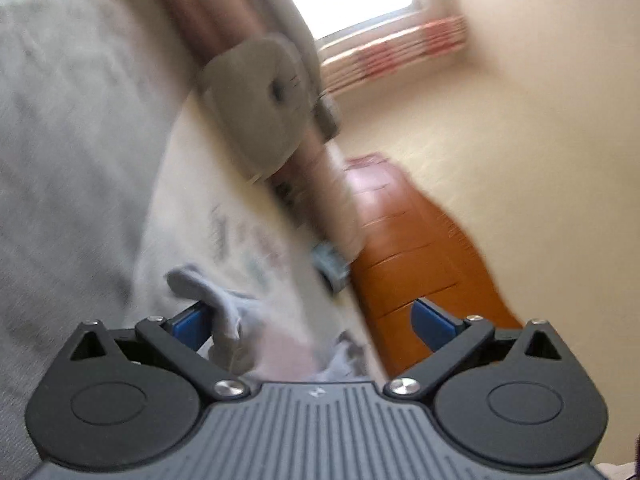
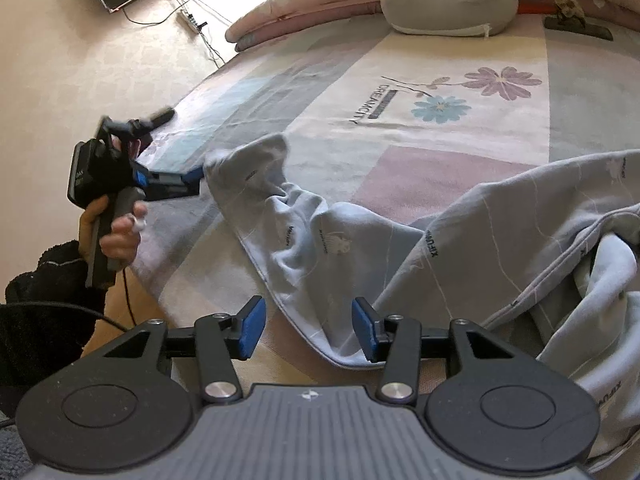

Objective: Fold clothes

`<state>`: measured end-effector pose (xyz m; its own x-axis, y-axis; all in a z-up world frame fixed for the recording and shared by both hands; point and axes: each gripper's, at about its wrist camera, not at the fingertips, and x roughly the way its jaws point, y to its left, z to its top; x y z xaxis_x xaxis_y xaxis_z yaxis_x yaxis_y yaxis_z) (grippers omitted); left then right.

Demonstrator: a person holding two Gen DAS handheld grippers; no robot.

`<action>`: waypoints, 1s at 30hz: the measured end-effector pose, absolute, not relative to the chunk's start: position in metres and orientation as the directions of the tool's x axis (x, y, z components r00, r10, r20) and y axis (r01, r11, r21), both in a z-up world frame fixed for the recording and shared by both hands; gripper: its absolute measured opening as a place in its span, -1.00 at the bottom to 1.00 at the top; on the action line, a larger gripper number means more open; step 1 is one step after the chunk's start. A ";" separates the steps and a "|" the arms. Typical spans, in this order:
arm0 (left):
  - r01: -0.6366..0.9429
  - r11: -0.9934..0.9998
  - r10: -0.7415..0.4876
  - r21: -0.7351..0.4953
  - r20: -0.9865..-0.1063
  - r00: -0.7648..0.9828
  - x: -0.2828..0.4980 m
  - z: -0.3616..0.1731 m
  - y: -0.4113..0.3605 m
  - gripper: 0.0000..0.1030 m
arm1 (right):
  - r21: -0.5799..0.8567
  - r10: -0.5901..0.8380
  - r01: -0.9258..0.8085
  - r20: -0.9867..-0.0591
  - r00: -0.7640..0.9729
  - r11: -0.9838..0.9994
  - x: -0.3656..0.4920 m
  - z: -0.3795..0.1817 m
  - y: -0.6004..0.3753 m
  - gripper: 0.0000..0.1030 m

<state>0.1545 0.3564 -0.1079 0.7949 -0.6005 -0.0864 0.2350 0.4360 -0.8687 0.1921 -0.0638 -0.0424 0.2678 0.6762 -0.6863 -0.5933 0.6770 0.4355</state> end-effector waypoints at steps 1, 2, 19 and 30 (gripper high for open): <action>0.264 0.434 -0.609 -0.861 -0.065 0.790 0.152 -0.104 0.356 0.97 | 0.430 0.676 -0.598 -0.685 0.271 0.676 0.191 -0.041 -0.064 0.03; 0.283 0.440 -0.618 -0.852 -0.060 0.784 0.149 -0.101 0.356 0.97 | 0.424 0.675 -0.601 -0.684 0.276 0.677 0.190 -0.039 -0.064 0.05; -0.058 0.512 -0.488 -0.857 -0.346 0.801 0.152 -0.141 0.368 0.71 | 0.416 0.660 -0.591 -0.698 0.280 0.691 0.186 -0.044 -0.063 0.11; -0.188 0.497 -0.460 -0.847 -0.441 0.771 0.153 -0.159 0.390 -0.45 | 0.423 0.648 -0.565 -0.707 0.283 0.708 0.186 -0.051 -0.066 0.13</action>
<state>0.1530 0.3905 -0.1589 0.7707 -0.4601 -0.4408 -0.1876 0.4973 -0.8470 0.1859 -0.0662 -0.0506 0.2829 0.6483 -0.7068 -0.5651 0.7081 0.4233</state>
